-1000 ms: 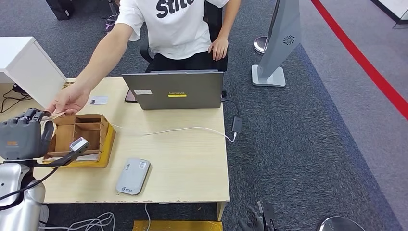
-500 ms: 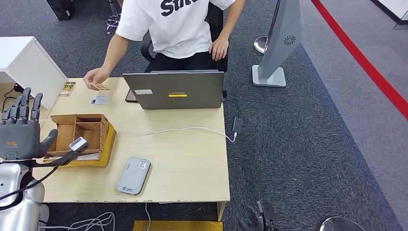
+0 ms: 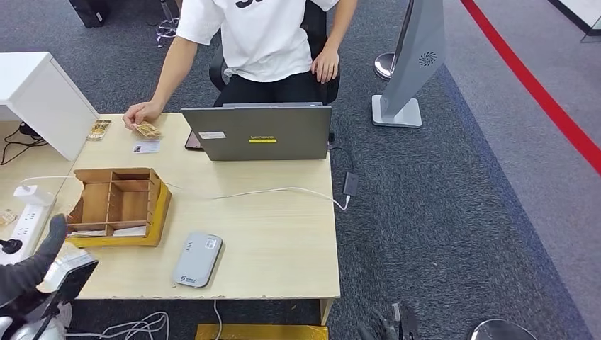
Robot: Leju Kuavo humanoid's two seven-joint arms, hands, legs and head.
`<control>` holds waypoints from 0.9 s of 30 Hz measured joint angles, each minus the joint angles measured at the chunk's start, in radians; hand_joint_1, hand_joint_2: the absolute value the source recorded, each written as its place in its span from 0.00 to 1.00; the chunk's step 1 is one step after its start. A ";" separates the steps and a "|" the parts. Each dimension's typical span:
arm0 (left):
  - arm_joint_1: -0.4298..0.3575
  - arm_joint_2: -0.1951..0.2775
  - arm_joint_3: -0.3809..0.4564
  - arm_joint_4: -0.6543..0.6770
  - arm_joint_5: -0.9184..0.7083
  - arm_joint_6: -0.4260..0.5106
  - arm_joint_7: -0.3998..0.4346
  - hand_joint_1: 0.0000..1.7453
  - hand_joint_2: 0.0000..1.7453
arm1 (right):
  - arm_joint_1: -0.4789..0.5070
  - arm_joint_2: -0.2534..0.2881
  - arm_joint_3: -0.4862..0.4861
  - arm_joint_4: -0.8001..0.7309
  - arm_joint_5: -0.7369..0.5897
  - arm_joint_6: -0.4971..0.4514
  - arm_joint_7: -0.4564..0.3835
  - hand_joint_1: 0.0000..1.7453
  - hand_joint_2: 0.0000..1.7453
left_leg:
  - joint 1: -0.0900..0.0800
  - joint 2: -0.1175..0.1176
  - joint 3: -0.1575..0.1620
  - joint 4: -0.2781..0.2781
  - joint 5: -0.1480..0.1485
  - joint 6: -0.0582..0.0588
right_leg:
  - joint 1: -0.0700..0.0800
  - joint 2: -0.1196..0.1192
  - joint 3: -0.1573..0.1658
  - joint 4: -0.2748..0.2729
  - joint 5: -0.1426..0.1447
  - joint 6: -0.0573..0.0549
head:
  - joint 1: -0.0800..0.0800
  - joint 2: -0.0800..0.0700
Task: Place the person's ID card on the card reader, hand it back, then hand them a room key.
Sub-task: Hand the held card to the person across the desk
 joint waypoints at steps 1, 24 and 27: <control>0.025 -0.021 0.036 -0.018 0.075 -0.042 -0.034 0.00 1.00 | 0.006 -0.003 -0.010 0.000 -0.013 0.016 -0.005 0.00 1.00 | 0.000 0.000 0.000 0.000 0.000 0.000 | 0.000 0.000 0.000 0.000 -0.001 0.001 | 0.000 0.000; 0.004 -0.010 0.797 0.821 0.668 -0.721 -0.082 1.00 1.00 | 0.074 -0.031 -0.165 0.000 -0.075 0.199 -0.034 1.00 1.00 | 0.000 -0.002 0.002 -0.001 -0.001 -0.001 | 0.000 -0.002 0.002 0.001 -0.003 -0.001 | -0.001 0.000; -0.017 0.026 0.861 1.018 0.674 -0.705 -0.066 1.00 1.00 | 0.067 -0.032 -0.165 0.001 -0.062 0.204 -0.029 1.00 1.00 | 0.000 -0.002 0.002 -0.001 -0.001 -0.001 | 0.000 -0.002 0.002 0.001 -0.004 -0.001 | -0.001 0.000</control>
